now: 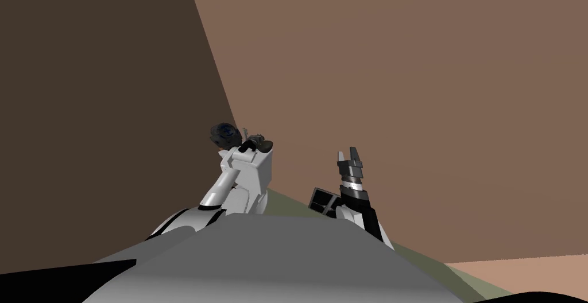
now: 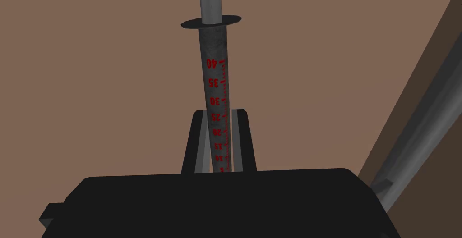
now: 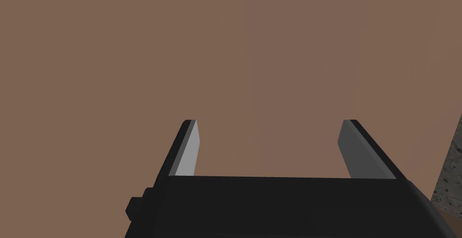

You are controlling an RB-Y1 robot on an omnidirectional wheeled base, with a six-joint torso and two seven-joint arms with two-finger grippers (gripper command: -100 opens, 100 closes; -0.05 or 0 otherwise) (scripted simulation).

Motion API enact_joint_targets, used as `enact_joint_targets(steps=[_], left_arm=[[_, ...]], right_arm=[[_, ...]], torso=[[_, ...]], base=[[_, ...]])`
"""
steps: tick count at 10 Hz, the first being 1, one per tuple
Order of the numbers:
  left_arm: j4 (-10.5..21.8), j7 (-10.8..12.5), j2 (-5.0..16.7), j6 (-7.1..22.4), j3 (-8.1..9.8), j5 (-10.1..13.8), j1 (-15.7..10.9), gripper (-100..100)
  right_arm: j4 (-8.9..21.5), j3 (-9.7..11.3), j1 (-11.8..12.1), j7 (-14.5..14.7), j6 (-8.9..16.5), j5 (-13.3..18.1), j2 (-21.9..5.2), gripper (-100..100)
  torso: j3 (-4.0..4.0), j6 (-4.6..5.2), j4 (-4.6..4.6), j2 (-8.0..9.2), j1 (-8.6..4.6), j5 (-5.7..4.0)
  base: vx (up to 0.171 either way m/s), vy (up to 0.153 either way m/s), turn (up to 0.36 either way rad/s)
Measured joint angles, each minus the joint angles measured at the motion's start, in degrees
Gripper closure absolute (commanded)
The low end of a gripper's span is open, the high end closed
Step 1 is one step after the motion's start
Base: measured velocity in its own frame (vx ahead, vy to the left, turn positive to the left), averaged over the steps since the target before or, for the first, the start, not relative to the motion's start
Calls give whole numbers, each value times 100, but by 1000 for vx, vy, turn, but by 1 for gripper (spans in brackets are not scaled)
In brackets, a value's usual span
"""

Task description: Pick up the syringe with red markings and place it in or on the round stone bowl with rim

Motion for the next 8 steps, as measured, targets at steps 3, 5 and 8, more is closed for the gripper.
enact_joint_targets(steps=[3,5,8], left_arm=[[4,-2,3,11,-13,8,-5,-100],[4,-2,3,11,-13,8,-6,-100],[-44,-30,1,93,4,31,-61,-100]], right_arm=[[0,0,-1,0,0,0,0,0],[0,0,-1,0,0,0,0,0],[0,0,-2,0,0,0,0,0]], torso=[[38,-13,14,66,9,0],[43,-13,17,74,10,1],[45,-13,18,76,11,0]], base=[[8,-1,1],[0,0,0],[-1,6,-6]])
